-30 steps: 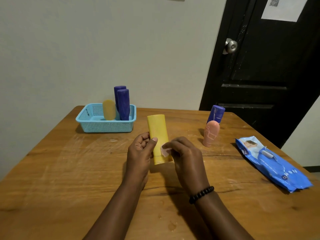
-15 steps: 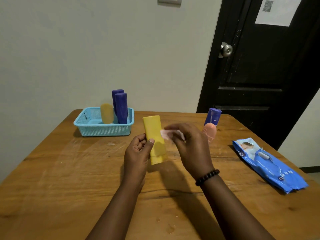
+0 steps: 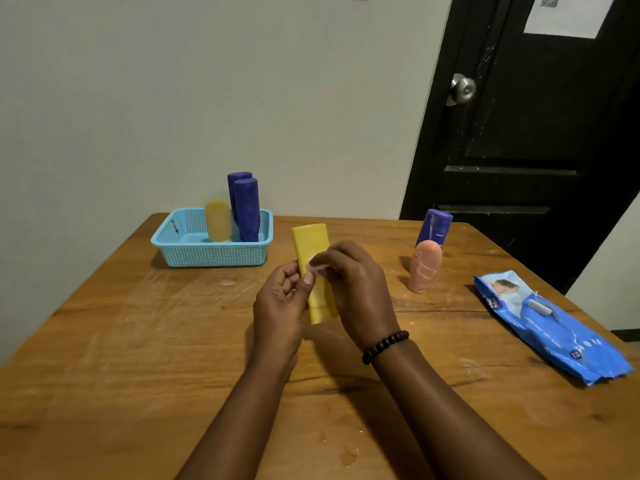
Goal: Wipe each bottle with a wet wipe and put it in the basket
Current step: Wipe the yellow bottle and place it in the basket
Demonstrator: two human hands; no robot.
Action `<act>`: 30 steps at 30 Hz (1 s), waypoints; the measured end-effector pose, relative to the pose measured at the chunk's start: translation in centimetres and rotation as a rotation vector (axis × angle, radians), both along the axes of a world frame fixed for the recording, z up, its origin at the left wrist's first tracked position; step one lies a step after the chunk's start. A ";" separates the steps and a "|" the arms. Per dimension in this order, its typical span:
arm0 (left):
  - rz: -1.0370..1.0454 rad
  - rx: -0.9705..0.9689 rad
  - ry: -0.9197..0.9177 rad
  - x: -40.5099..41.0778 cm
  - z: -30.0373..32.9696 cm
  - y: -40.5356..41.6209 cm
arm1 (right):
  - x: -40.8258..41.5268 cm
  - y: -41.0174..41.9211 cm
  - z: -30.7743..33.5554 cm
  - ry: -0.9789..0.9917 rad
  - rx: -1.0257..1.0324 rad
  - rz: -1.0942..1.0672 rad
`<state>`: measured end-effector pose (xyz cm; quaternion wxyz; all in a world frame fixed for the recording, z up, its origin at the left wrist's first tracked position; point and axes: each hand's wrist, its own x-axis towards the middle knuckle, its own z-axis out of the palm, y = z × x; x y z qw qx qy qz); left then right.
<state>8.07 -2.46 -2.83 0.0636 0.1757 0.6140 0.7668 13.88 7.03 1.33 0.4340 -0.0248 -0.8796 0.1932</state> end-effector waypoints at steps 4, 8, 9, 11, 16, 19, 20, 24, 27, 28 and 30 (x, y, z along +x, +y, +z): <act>0.020 0.006 -0.023 0.1 -0.2 0.1 | 1.3 -0.1 -1.7 0.001 -0.104 0.012; 0.086 0.046 -0.089 -0.3 -0.1 -0.1 | 2.4 0.1 -3.1 -0.079 -0.148 0.073; 0.105 0.049 -0.089 -0.5 0.0 -0.2 | 2.7 0.2 -3.4 -0.125 -0.164 0.093; 0.132 0.052 -0.081 -0.7 0.0 -0.3 | 3.4 0.5 -3.9 -0.207 -0.228 0.095; 0.041 0.125 -0.160 -0.4 0.3 0.0 | 3.9 0.7 -3.5 -0.020 -0.662 0.031; -0.127 0.257 -0.332 -0.2 0.8 -0.1 | 3.1 0.4 -3.1 -0.013 -0.815 0.043; -0.182 0.295 -0.387 -0.2 0.8 -0.2 | 3.0 0.4 -3.1 -0.011 -0.884 0.045; -0.332 0.334 -0.380 -0.1 0.9 -0.4 | 3.2 0.7 -2.6 0.006 -0.998 0.076; -0.377 0.334 -0.311 -0.2 1.2 -0.6 | 4.1 0.6 -2.1 -0.009 -0.967 0.136; -0.387 0.345 -0.306 -0.2 1.3 -0.6 | 4.3 0.6 -1.9 -0.022 -0.965 0.159; -0.406 0.372 -0.311 -0.1 1.5 -0.7 | 4.7 0.6 -1.5 -0.036 -0.936 0.181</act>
